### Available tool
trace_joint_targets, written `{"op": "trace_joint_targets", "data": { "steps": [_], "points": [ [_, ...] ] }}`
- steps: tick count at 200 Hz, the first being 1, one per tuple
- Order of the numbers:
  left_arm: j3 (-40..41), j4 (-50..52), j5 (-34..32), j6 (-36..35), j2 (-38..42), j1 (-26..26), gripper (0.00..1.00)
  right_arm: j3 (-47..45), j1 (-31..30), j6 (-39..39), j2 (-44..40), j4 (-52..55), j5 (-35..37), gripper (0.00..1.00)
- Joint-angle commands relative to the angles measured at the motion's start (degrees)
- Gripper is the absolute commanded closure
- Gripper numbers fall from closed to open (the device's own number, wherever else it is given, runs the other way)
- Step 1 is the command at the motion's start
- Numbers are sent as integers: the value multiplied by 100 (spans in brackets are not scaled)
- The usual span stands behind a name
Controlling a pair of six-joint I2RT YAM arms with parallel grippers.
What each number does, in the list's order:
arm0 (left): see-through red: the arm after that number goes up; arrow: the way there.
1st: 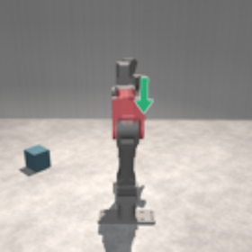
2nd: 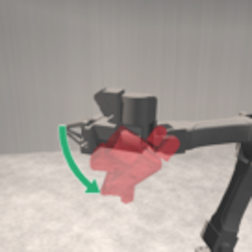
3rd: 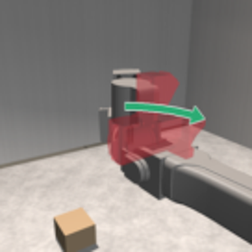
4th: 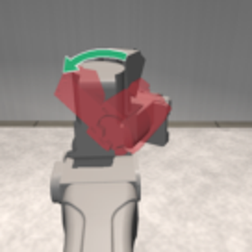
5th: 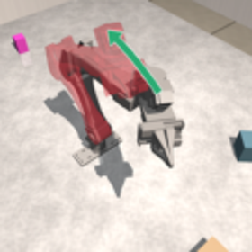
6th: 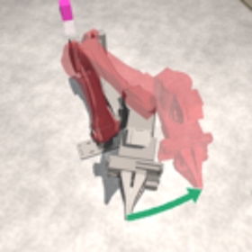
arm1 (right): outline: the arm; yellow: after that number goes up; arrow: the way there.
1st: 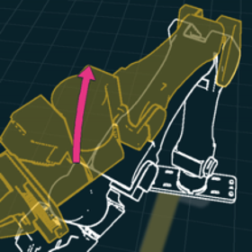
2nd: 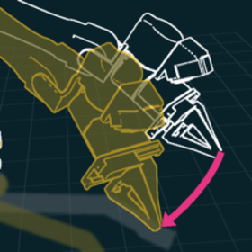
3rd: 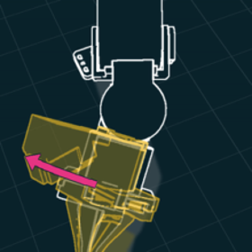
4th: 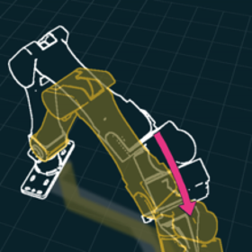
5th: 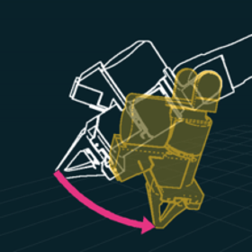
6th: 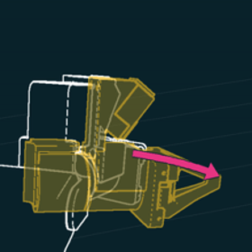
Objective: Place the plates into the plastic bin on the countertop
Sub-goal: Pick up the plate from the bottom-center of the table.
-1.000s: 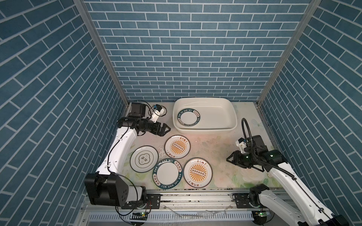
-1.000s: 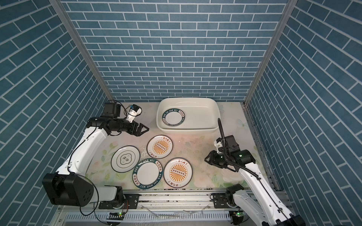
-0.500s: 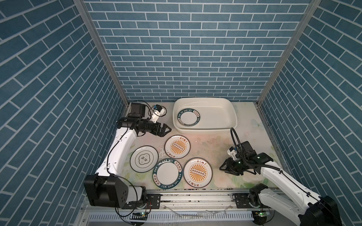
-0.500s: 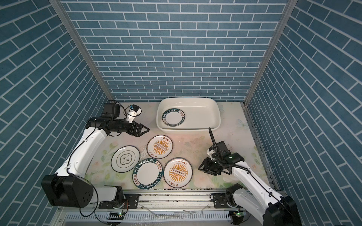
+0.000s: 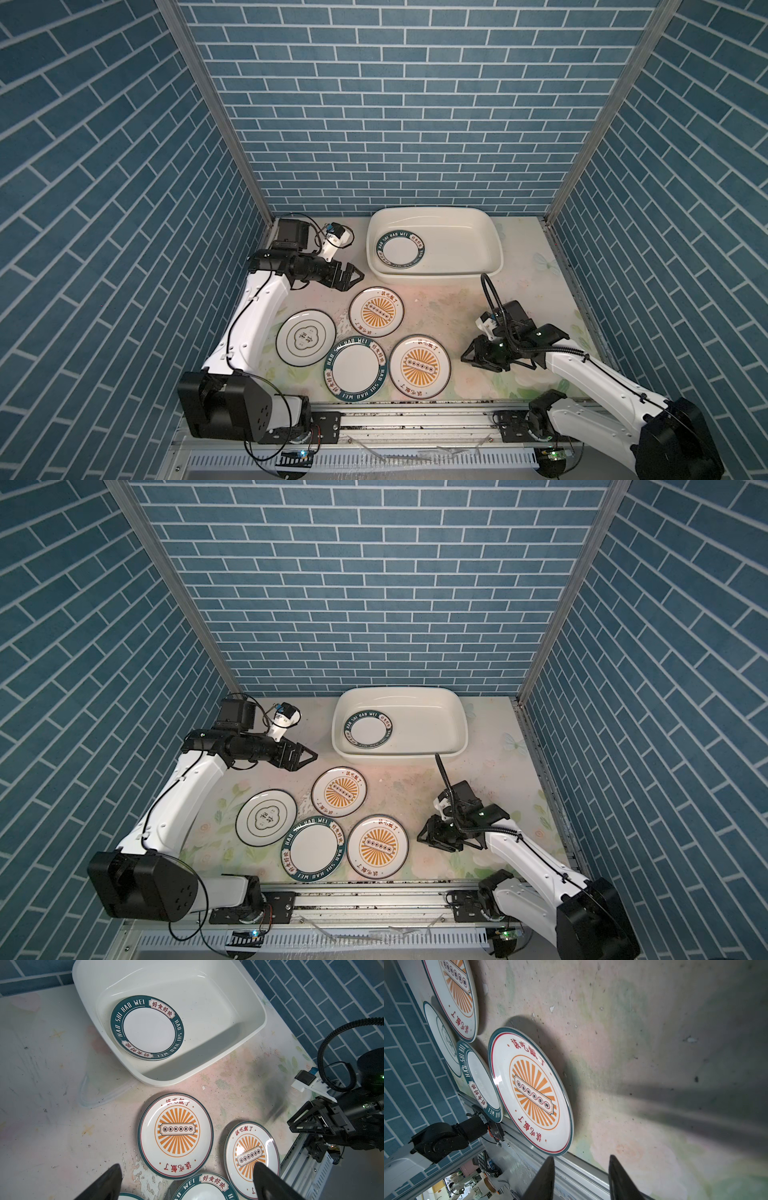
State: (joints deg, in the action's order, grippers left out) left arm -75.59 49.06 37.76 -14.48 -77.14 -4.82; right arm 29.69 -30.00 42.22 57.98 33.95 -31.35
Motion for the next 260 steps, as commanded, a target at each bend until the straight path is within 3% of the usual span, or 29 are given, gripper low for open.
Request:
{"op": "trace_joint_targets", "data": {
  "steps": [1, 62, 134, 260],
  "points": [
    [-33, 102, 4, -160, 70, -43, 0, -34, -21, 95, -79, 167, 111, 57],
    [67, 86, 4, -178, 243, -145, 0, -109, -25, -73, -172, 529, 173, 57],
    [96, 73, 21, -90, 240, -182, 1, -570, -204, 226, 169, -889, -386, 56],
    [64, 51, -14, -64, 165, -179, 0, -867, -541, 494, 1004, -2366, -460, 58]
  ]
}}
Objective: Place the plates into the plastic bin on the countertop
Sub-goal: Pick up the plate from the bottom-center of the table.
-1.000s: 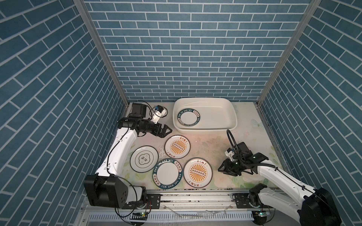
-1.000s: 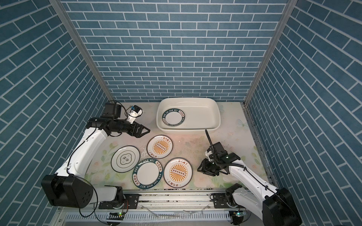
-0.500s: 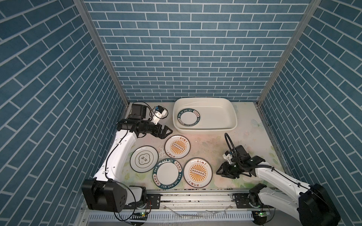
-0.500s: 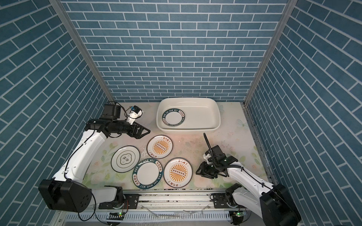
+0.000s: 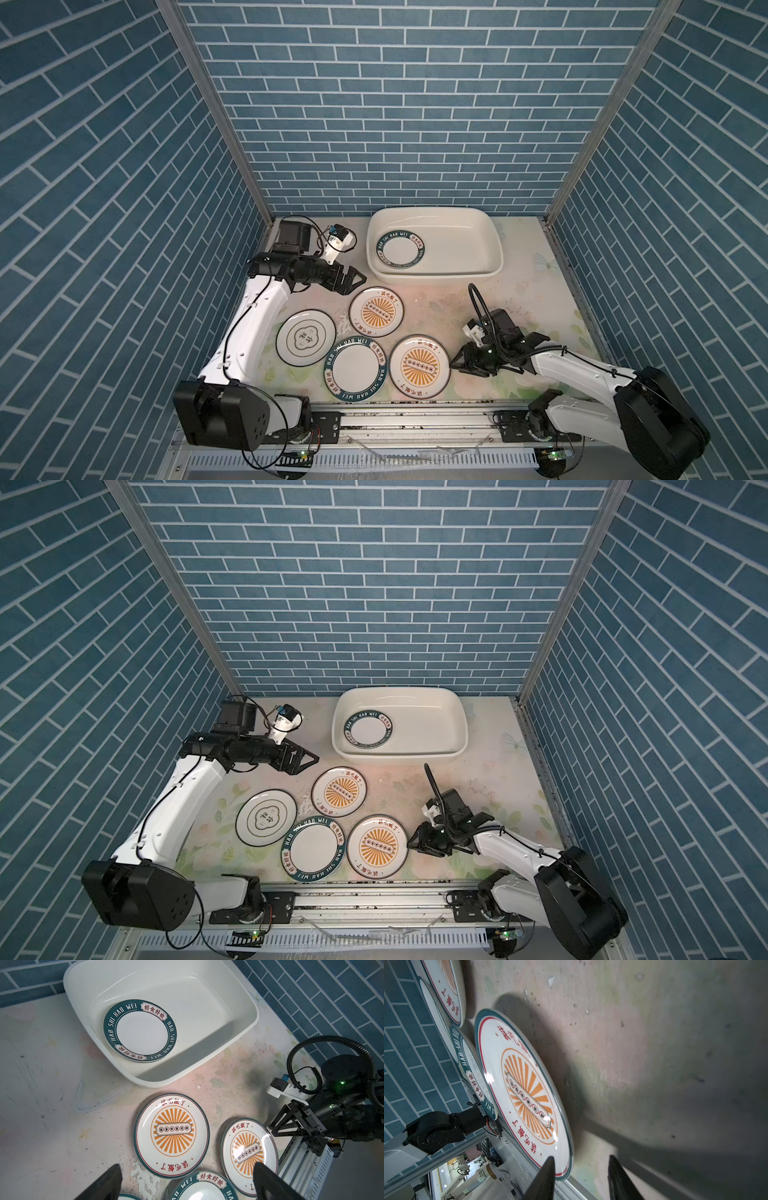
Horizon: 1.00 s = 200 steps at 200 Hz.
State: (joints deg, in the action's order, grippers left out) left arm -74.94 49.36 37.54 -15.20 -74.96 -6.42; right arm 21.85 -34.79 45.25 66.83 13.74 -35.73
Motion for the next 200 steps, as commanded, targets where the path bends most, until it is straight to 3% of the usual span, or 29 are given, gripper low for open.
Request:
{"op": "trace_joint_targets", "data": {
  "steps": [1, 200],
  "points": [
    [2, 21, 8, 13, -45, -19, 0, -83, -63, 192, 119, -349, -18, 58],
    [85, -15, 17, 8, 87, -26, 0, -167, -141, 221, 811, -1106, 137, 67]
  ]
}}
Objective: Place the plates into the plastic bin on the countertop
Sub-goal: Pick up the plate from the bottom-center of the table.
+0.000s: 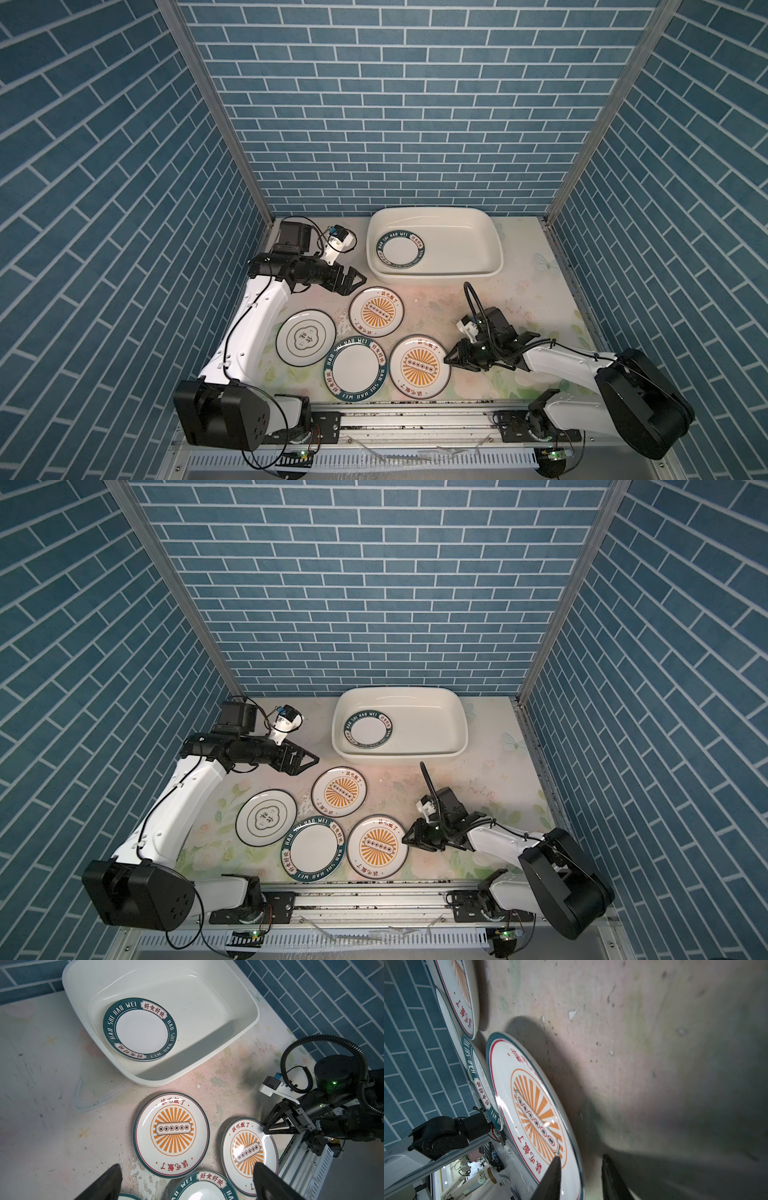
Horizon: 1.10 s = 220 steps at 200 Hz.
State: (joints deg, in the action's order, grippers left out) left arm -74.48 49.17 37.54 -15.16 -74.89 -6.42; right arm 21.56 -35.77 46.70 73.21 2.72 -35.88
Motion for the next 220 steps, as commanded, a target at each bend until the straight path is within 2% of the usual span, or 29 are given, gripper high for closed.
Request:
{"op": "trace_joint_targets", "data": {
  "steps": [1, 220],
  "points": [
    [39, 5, 12, 4, 80, -22, 0, -141, -39, 76, 179, -11, 152, 67],
    [18, 23, -10, -6, 151, -24, 0, -132, -44, -152, 519, -53, 318, 72]
  ]
}}
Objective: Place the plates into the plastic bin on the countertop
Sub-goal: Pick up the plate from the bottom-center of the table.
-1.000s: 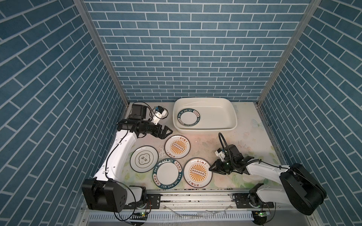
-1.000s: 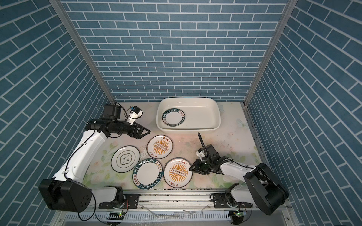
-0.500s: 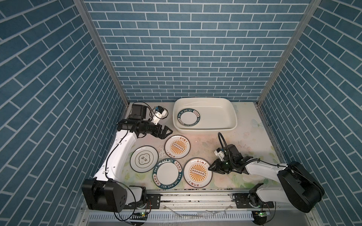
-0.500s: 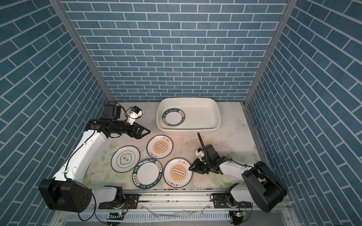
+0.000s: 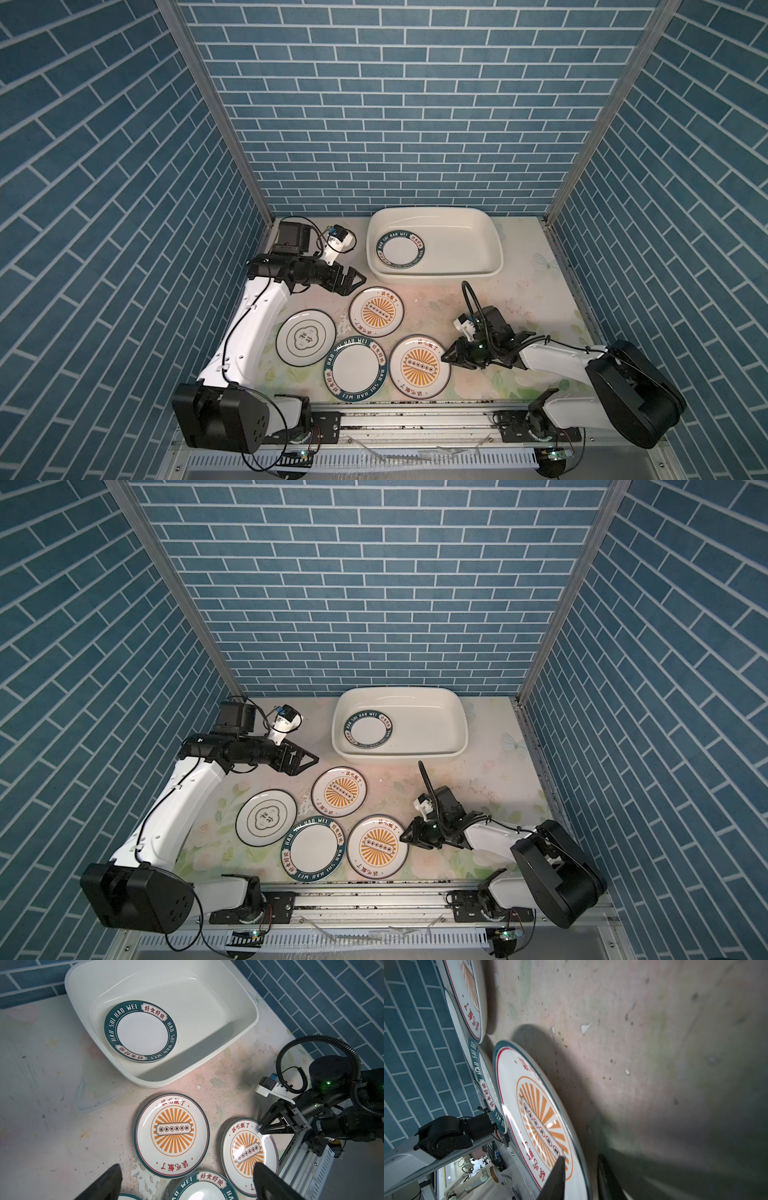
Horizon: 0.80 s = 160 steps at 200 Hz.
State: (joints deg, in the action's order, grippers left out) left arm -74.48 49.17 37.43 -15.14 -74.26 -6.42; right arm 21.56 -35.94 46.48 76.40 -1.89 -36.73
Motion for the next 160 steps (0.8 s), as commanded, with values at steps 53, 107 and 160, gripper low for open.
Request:
{"op": "trace_joint_targets", "data": {
  "steps": [53, 107, 160],
  "points": [
    [20, 32, 19, -11, 103, -23, 0, -143, -35, -196, 226, 439, 474, 79],
    [-14, 34, 19, -8, 113, -26, 0, -126, -23, -297, 32, 661, 662, 85],
    [-70, 58, 17, -4, 92, -19, 0, -155, -27, -359, -391, 898, 798, 92]
  ]
}}
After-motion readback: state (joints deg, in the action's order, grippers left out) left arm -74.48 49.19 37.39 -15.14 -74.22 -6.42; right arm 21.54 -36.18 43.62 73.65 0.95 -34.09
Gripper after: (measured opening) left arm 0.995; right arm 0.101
